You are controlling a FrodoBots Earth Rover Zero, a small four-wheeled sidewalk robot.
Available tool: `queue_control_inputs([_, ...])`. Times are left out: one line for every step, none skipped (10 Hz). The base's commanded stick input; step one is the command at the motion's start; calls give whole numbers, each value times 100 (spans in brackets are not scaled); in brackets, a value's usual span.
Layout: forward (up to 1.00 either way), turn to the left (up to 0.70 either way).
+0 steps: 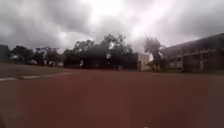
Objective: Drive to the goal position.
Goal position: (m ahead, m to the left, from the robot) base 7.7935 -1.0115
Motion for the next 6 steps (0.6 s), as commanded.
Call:
queue_control_inputs([70,-35])
queue_control_inputs([70,-35])
queue_control_inputs([70,-35])
queue_control_inputs([70,-35])
queue_control_inputs([70,-35])
queue_control_inputs([70,-35])
